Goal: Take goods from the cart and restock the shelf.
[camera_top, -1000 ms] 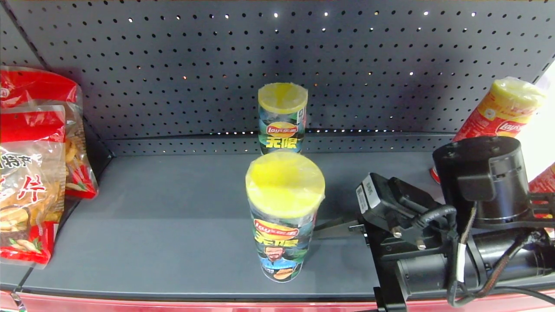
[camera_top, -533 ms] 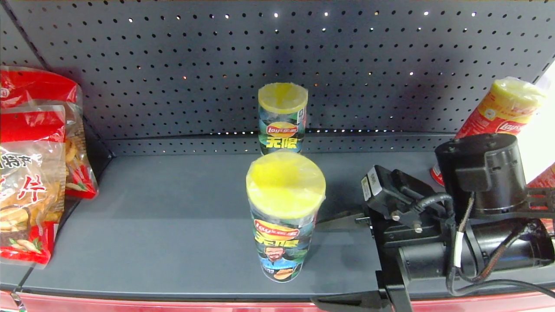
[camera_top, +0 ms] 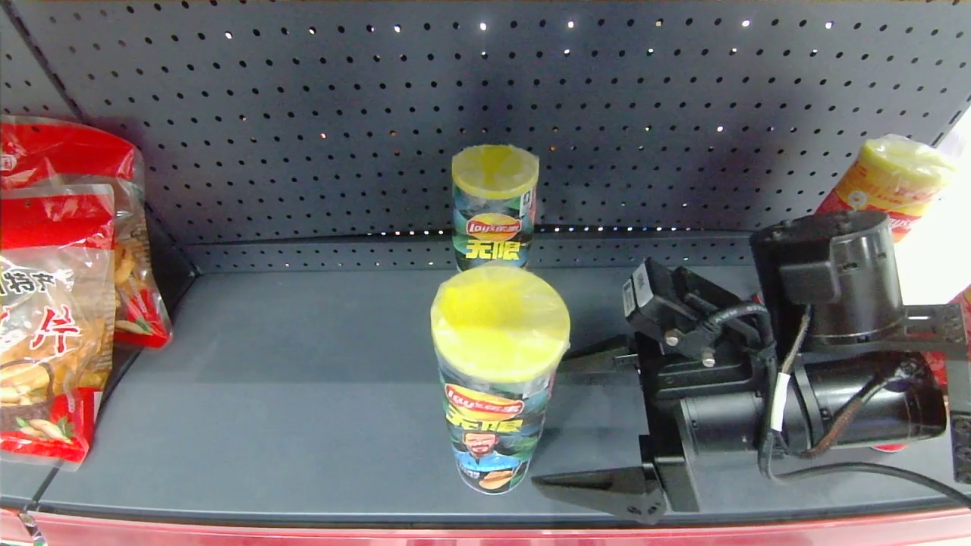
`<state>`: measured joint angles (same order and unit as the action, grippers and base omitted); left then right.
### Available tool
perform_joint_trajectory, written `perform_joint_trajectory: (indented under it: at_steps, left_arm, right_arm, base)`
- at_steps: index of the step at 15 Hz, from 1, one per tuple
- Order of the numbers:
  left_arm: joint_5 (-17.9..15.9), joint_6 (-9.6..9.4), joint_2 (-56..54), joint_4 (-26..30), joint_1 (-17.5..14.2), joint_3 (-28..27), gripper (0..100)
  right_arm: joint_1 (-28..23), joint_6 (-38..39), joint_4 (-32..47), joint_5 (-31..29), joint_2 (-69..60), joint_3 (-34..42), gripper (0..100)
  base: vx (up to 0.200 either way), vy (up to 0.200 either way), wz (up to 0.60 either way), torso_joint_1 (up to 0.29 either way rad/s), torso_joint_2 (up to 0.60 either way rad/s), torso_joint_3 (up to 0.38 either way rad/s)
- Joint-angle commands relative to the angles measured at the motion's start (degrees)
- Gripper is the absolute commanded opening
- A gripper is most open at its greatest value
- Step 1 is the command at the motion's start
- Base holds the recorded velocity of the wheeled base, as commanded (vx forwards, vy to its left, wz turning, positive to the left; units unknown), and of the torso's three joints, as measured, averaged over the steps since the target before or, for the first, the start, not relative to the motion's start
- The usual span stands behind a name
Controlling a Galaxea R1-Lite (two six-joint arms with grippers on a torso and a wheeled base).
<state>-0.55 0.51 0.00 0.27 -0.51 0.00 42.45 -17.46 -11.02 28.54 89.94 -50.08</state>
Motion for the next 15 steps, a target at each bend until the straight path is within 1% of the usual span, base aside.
perform_joint_trajectory:
  at_steps: [1, 6, 15]
  left_arm:
    - [-0.07, 0.02, 0.09, 0.00, -0.02, 0.00, 100]
    - [-0.07, 0.02, 0.09, 0.00, -0.02, 0.00, 100]
    - [0.02, 0.02, 0.09, 0.00, -0.02, 0.00, 100]
  right_arm:
    - [0.00, -0.03, -0.14, -0.15, 1.82, -1.07, 100]
    - [-0.17, -0.12, -0.32, -0.15, 3.49, -2.92, 100]
    - [-2.11, -0.82, -0.41, 0.03, 4.19, -3.18, 100]
  base:
    - [0.000, 0.000, 0.00, 0.000, 0.00, 0.000]
    - [0.000, 0.000, 0.00, 0.000, 0.00, 0.000]
    - [0.000, 0.000, 0.00, 0.000, 0.00, 0.000]
